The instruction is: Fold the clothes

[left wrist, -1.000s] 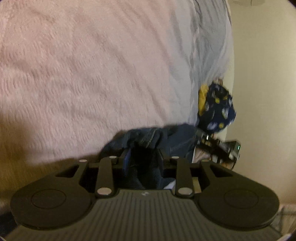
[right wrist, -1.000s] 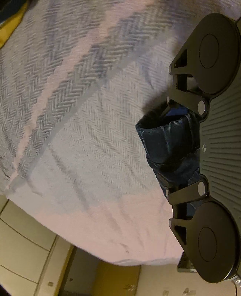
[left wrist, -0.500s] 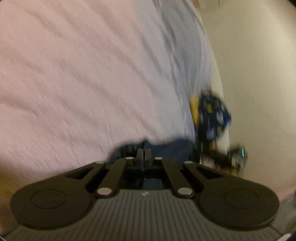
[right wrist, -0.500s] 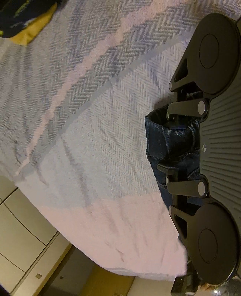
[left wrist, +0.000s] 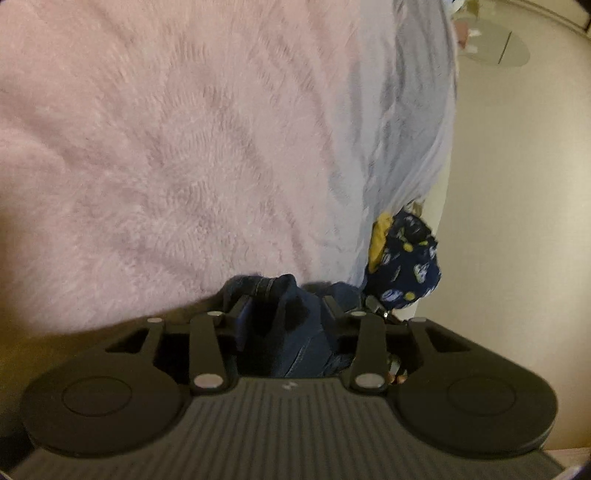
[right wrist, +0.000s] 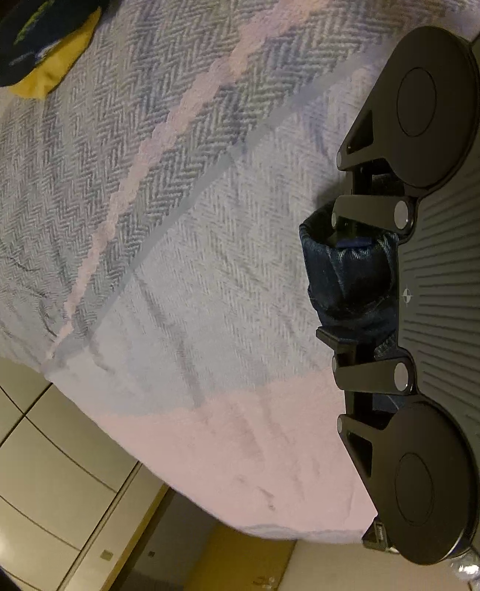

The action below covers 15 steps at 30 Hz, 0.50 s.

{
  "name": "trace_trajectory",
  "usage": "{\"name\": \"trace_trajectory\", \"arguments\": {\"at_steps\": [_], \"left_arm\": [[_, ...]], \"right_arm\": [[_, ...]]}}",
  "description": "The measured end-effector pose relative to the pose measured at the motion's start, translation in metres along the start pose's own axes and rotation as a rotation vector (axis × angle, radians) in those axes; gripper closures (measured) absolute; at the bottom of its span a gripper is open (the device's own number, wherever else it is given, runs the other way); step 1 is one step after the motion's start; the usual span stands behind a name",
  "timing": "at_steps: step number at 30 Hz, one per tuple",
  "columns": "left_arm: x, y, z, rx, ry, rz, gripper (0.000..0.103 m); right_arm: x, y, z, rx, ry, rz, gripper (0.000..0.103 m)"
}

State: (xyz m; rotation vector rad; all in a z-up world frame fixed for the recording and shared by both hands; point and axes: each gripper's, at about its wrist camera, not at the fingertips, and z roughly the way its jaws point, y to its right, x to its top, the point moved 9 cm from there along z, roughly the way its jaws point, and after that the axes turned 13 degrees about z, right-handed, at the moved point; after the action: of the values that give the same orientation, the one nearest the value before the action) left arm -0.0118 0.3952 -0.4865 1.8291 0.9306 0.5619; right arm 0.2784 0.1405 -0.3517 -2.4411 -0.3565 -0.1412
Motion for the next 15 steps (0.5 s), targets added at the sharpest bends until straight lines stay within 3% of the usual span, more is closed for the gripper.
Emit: {"name": "trace_trajectory", "arguments": {"at_steps": [1,3,5,7,8,9,10,12,15], "left_arm": [[0.001,0.000,0.004,0.029,0.012,0.028,0.098],[0.002,0.004,0.003,0.077,0.065,0.115,0.100],[0.000,0.008,-0.003,0.115,0.143,0.202,0.102],[0.001,0.000,-0.006,0.195,0.226,0.253,0.102],[0.002,-0.003,-0.008,0.245,0.264,0.280,0.102],[0.002,-0.001,-0.010,0.305,0.290,0.325,0.103],[0.002,0.005,-0.012,0.362,0.300,0.381,0.103],[-0.001,0.019,-0.023,0.399,0.309,0.461,0.103],[-0.012,0.034,-0.071,0.433,0.424,0.479,0.102]], "right_arm": [[0.000,0.001,0.001,-0.019,0.010,-0.010,0.071],[-0.003,0.003,-0.005,-0.014,0.044,-0.031,0.080],[-0.007,0.017,-0.007,-0.066,0.094,-0.040,0.091],[-0.012,0.034,-0.008,-0.129,0.141,-0.049,0.092],[-0.016,0.053,-0.001,-0.244,0.138,-0.043,0.103],[-0.021,0.070,0.005,-0.347,0.136,-0.042,0.103],[-0.025,0.072,0.005,-0.356,0.139,-0.070,0.103],[-0.027,0.065,-0.012,-0.300,0.201,-0.057,0.103],[-0.025,0.043,-0.045,-0.286,0.343,-0.085,0.103]]}}
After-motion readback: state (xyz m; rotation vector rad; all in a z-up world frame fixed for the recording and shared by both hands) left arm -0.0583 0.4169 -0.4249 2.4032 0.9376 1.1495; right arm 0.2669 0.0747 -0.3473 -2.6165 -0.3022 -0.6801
